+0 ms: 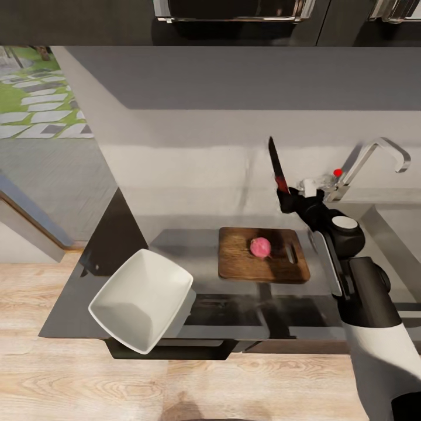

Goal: In the kitchen, take the Vidalia onion out of the sink, dice it on the chopping board with the paring knife, put the diced onion into the bowl on the countertop, then place both the paring knife and the chopping board into the sink.

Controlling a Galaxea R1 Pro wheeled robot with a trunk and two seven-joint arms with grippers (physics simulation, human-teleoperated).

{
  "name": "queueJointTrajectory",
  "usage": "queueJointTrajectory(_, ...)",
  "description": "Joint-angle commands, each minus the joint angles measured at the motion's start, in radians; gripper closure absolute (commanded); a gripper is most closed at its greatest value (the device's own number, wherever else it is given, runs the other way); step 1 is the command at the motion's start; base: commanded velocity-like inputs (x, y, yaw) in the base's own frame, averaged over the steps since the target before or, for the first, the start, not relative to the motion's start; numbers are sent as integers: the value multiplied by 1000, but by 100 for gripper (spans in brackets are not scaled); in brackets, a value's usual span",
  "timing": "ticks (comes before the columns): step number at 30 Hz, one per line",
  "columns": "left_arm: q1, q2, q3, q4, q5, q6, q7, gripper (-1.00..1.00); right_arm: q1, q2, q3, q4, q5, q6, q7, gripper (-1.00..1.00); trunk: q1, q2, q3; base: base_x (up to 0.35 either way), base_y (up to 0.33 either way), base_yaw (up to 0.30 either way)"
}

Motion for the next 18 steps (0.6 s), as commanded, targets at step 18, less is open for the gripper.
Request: queueJointTrajectory(18,0,1,1,7,4,-1,-2,-100,1,3,188,-3,-6,-178,-138,100,1,-2,-1,0,0,0)
